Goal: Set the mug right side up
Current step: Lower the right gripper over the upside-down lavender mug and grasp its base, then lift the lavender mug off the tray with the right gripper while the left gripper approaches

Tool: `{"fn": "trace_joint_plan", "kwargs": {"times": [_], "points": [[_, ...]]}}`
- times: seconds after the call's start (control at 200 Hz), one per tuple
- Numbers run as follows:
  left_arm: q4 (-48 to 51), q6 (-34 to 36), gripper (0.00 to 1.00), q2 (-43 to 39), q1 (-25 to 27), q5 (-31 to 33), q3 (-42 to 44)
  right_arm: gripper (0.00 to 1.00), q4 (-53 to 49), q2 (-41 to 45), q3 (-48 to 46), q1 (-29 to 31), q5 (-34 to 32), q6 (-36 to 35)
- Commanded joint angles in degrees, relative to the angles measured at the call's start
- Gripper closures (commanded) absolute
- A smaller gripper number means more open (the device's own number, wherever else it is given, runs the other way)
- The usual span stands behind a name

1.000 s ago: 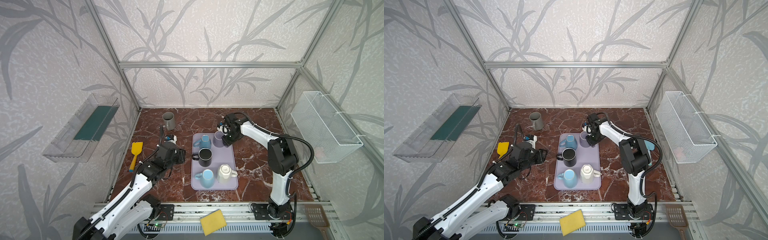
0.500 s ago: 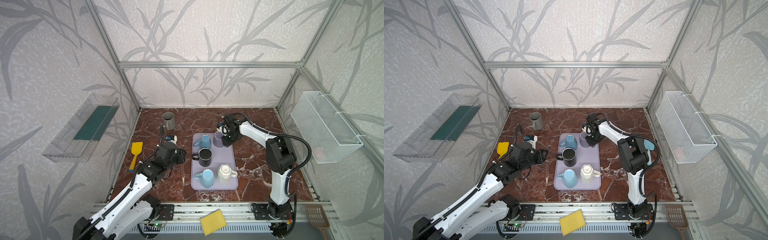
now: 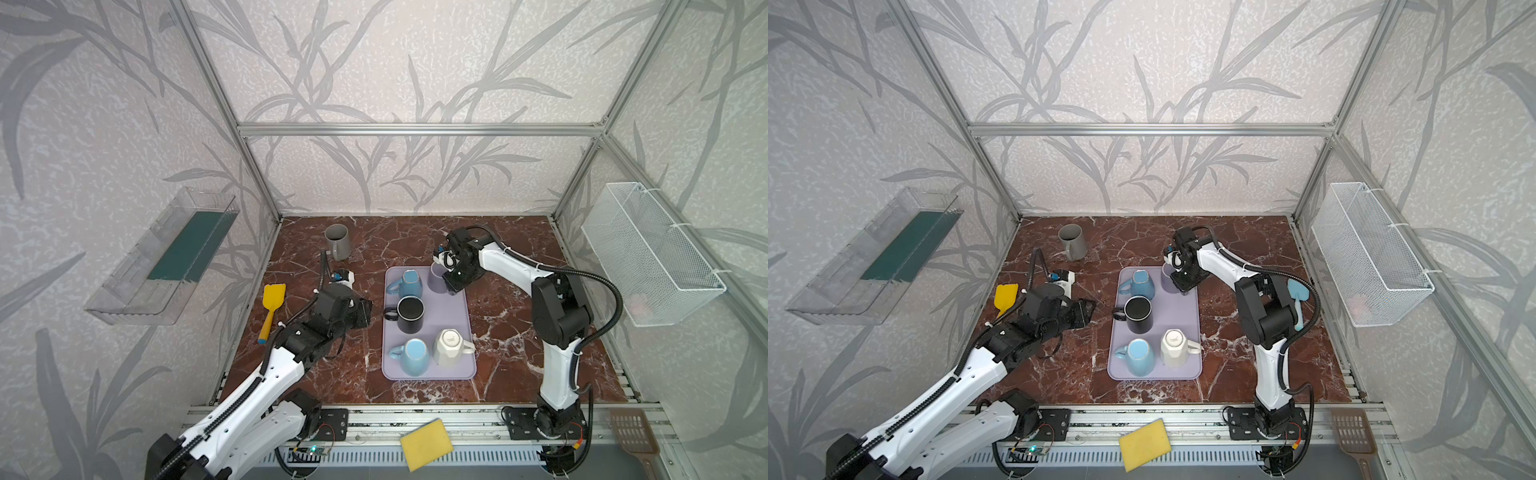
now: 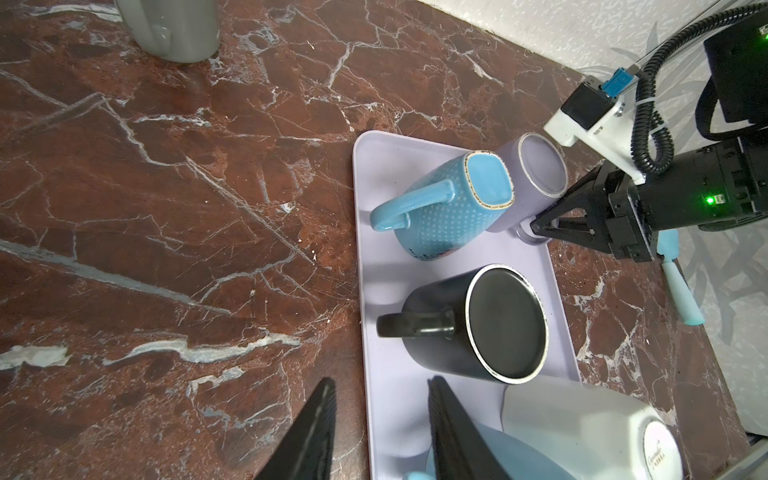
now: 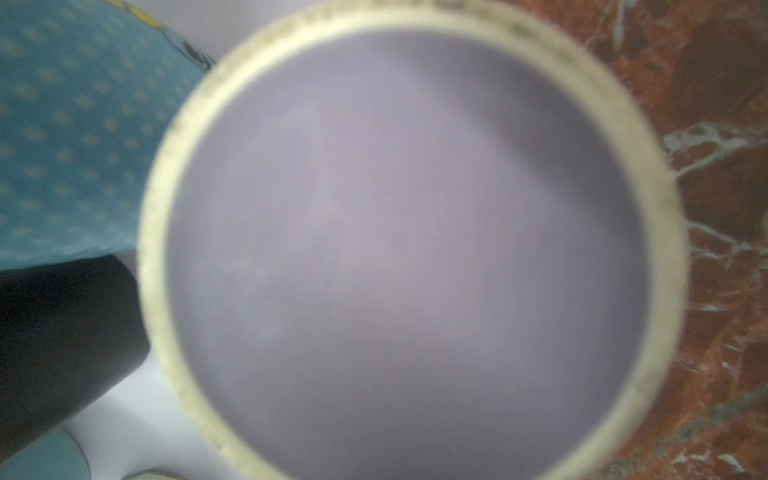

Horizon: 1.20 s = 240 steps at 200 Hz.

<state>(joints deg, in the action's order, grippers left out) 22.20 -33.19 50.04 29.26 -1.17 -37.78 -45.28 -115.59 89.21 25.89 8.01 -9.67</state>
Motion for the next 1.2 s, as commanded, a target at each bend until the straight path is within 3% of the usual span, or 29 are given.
{"fn": "trace_joint_plan", "kwargs": {"times": [0.0,0.26,1.195], "points": [[0.0,-0.3,0.6,0.2,0.3,0.3,-0.7,0.91,-0.5,0.7,0.6,0.0,0.9,0.0],[0.5,-0.3,0.6,-0.3,0.2,0.5,-0.6,1.0,0.3,1.9,0.0,-0.1,1.8,0.3],[0.3,-1.0,0.61,-1.4,0.3,0.2,0.1,1.0,10.7,12.9,-8.3,-2.2,8.2,2.4]]}}
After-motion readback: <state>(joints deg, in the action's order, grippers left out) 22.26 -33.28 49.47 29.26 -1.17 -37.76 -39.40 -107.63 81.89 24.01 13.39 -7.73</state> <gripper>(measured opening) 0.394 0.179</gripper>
